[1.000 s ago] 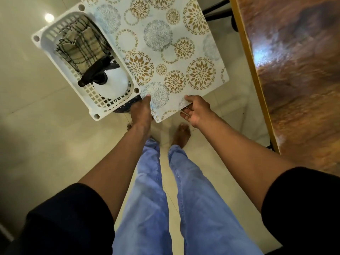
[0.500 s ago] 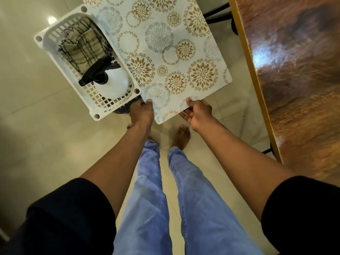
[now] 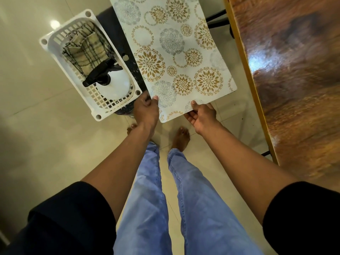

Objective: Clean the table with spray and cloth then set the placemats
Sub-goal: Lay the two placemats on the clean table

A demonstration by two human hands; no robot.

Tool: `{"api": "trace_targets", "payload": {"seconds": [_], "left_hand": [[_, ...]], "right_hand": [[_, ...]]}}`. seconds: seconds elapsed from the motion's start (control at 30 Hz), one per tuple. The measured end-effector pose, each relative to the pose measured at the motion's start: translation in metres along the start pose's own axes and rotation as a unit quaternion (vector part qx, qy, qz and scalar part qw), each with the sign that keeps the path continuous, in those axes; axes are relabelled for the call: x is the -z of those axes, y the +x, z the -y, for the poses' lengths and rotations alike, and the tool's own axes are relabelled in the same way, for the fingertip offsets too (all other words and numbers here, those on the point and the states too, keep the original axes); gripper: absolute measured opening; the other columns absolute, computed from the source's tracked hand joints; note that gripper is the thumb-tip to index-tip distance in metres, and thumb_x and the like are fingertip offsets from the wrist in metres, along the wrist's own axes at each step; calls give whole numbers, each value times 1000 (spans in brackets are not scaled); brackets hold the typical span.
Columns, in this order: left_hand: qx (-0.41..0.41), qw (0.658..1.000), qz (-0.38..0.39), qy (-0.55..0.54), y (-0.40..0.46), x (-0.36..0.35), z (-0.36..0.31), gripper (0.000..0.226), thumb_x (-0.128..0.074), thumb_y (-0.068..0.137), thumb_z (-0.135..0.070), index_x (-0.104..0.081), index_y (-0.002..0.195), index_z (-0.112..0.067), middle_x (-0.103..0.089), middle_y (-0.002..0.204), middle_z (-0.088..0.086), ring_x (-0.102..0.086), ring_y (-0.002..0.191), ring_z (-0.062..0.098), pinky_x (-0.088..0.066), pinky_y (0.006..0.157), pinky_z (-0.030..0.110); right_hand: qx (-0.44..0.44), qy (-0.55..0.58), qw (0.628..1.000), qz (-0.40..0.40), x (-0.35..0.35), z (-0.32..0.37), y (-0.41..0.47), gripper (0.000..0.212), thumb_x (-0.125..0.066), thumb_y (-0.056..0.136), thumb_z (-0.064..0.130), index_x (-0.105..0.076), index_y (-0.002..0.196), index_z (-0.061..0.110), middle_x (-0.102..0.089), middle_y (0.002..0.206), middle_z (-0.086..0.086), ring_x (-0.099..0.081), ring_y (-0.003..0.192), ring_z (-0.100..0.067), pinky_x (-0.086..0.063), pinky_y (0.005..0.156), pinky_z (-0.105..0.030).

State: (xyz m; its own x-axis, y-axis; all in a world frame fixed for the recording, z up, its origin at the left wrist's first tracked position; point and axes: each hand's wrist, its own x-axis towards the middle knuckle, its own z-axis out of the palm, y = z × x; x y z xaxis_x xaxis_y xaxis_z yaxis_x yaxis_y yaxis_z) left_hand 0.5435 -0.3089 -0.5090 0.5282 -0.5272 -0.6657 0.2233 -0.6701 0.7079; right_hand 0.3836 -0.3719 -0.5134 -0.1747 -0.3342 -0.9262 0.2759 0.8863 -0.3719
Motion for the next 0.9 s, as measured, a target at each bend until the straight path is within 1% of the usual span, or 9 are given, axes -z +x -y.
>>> {"api": "trace_targets", "payload": {"seconds": [0.1, 0.23, 0.3, 0.4, 0.5, 0.63, 0.77, 0.87, 0.9], "left_hand": [[-38, 999, -19, 4, -11, -5, -18, 24, -62, 106, -10, -75, 127, -13, -75, 98, -16, -68, 76, -9, -54, 78, 18], [-68, 996, -28, 43, -33, -4, -48, 29, -65, 106, -17, -76, 132, -14, -81, 108, -3, -68, 79, -5, -51, 71, 15], [-96, 993, -35, 53, -49, 2, -64, 28, -65, 105, -15, -77, 130, -15, -80, 108, -5, -67, 80, -12, -51, 68, 8], [-140, 987, -49, 53, -78, 19, -91, 26, -66, 104, -13, -79, 126, -17, -80, 108, -8, -67, 83, -17, -56, 78, 15], [-163, 983, -64, 50, -106, 35, -120, 26, -67, 102, -15, -80, 124, -19, -80, 105, -11, -69, 86, -12, -59, 83, 22], [-209, 972, -83, 71, -147, 57, -156, 26, -69, 102, -14, -79, 126, -16, -74, 104, -17, -62, 79, -24, -53, 78, 9], [-245, 959, -117, 75, -194, 86, -191, 22, -68, 100, -16, -83, 116, -18, -77, 97, -17, -70, 82, -14, -57, 72, 17], [-266, 946, -157, 102, -224, 104, -210, 13, -68, 99, -19, -80, 94, -20, -75, 82, -17, -65, 71, -7, -46, 64, 21], [-269, 943, -168, 100, -234, 108, -213, 13, -66, 99, -21, -78, 96, -18, -76, 83, -13, -66, 72, -2, -45, 64, 23]], "right_hand": [[-4, 31, 1000, 5, 0, 6, -8, 33, -65, 98, -4, -66, 125, 15, -75, 113, -14, -74, 92, -28, -65, 69, -39], [-15, 47, 999, 2, 3, 15, -31, 39, -65, 97, -4, -65, 132, 12, -75, 106, -11, -73, 91, -25, -62, 60, -33], [-19, 45, 999, 14, 5, 21, -48, 39, -66, 96, -4, -65, 133, 10, -75, 104, -11, -73, 89, -25, -61, 56, -30], [-28, 35, 998, 44, 5, 35, -85, 38, -67, 95, -4, -64, 132, 7, -75, 104, -13, -72, 87, -24, -60, 53, -29], [-44, 32, 995, 82, 4, 48, -124, 21, -64, 98, -3, -66, 117, 5, -72, 98, -11, -69, 85, -21, -61, 52, -28], [-68, 25, 988, 140, 2, 61, -174, 10, -63, 99, -1, -66, 96, 8, -72, 88, -9, -68, 79, -19, -59, 49, -26], [-84, -6, 977, 194, -3, 71, -224, 9, -63, 100, 0, -67, 94, 7, -75, 70, -5, -71, 65, -15, -61, 53, -25], [-66, -24, 973, 219, -8, 81, -258, 11, -60, 100, -3, -66, 102, 6, -73, 85, -8, -70, 72, -17, -61, 56, -27], [-56, -27, 973, 223, -9, 86, -271, 12, -59, 100, -4, -66, 105, 5, -73, 88, -9, -70, 72, -18, -62, 54, -27]]}}
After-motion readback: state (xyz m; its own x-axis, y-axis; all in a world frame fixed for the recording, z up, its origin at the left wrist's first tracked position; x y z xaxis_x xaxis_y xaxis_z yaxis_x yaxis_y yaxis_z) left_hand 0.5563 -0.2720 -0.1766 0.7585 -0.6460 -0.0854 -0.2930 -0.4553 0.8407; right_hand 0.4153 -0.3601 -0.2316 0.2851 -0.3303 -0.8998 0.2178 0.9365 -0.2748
